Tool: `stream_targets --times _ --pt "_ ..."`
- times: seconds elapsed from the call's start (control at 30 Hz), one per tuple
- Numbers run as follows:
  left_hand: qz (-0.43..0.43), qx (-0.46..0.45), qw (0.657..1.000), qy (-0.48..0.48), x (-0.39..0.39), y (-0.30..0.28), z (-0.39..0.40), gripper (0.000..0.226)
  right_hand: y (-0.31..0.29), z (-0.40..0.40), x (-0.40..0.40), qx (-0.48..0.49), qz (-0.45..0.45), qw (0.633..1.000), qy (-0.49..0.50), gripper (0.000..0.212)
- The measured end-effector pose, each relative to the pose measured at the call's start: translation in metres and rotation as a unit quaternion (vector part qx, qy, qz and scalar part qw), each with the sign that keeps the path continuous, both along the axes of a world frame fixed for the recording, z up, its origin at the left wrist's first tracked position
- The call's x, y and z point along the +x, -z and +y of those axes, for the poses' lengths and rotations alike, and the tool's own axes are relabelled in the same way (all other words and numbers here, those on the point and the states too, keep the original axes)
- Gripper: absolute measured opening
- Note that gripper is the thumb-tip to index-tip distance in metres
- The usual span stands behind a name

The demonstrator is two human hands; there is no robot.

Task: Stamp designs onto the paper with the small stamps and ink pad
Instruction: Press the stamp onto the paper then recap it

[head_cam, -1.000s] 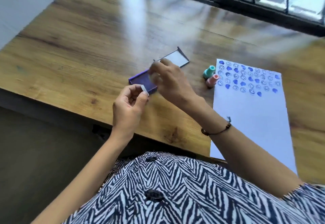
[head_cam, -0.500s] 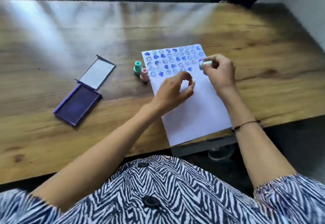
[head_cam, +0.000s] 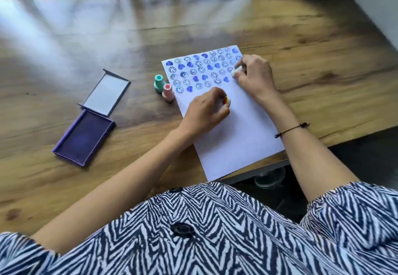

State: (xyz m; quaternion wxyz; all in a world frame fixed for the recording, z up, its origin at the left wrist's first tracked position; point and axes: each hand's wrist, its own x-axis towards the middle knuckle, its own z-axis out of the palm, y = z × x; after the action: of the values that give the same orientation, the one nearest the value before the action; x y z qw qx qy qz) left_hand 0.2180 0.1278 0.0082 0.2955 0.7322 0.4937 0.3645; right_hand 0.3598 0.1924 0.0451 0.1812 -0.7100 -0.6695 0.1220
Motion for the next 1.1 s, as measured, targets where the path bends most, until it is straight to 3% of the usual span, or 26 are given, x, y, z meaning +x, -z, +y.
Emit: stream_targets --times 0.33,0.6,1.1 --pt "-0.003 -0.019 1.000 0.006 -0.001 -0.003 -0.001 0.025 0.000 0.002 -0.003 -0.013 -0.061 0.998 -0.001 0.019" --pt "-0.010 -0.014 1.000 0.006 -0.001 -0.002 -0.002 0.027 0.005 0.008 -0.010 0.004 -0.183 0.979 -0.085 0.020" --pt "0.001 -0.014 1.000 0.014 0.000 0.001 -0.002 0.026 0.000 0.016 -0.008 -0.017 -0.160 0.980 -0.115 0.016"
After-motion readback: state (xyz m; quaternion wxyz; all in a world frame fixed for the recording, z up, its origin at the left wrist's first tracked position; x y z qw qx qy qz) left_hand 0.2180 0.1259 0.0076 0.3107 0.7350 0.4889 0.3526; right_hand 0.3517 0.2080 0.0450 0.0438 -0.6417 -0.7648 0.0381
